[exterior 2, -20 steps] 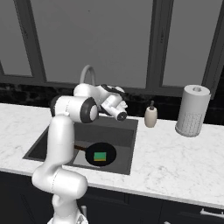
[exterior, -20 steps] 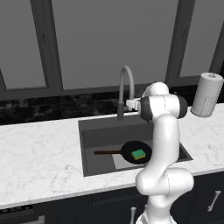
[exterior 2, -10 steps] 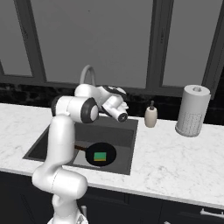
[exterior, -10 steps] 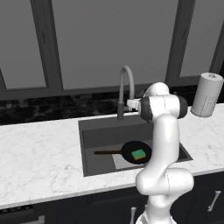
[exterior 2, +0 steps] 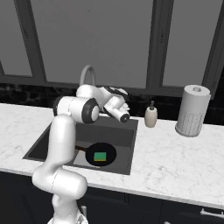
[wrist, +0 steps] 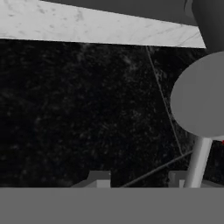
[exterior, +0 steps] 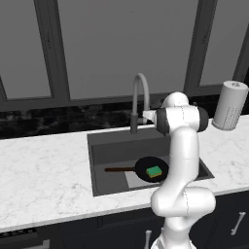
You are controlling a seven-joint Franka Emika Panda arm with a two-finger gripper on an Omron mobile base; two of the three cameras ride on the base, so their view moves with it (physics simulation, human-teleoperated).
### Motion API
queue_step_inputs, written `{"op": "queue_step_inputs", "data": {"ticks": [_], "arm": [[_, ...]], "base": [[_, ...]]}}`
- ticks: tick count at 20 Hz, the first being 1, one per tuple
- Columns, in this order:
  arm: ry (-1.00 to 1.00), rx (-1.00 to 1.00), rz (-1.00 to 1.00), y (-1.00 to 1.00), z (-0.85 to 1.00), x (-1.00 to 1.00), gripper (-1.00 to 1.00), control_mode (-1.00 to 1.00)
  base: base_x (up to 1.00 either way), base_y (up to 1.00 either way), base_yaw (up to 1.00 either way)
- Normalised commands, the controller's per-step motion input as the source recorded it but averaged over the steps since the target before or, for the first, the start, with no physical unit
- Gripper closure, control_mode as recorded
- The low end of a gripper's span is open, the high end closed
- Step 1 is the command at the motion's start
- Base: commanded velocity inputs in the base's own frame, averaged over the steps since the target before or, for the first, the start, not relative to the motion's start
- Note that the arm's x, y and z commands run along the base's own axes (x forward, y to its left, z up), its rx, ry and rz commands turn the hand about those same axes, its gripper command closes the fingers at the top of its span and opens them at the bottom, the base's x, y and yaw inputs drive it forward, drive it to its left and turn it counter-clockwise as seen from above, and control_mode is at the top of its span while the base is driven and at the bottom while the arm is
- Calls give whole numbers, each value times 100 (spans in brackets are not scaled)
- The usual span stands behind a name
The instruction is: Pick the pan and sponge and place them into the sink. Then turn on the water.
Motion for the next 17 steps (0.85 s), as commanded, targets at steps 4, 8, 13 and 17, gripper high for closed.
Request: {"op": "queue_step_inputs", "data": {"ticks": [4, 8, 13, 17], "arm": [[7, 0, 2, -71, -90, 0, 100, -100], [14, -2, 1, -63, -100, 0, 100, -100], [12, -3, 1, -59, -98, 0, 100, -100], [1, 0, 1, -58, -47, -2, 100, -100]], "base": [[0, 0, 0], [0, 0, 0], [0, 0, 0], [0, 0, 0]]}}
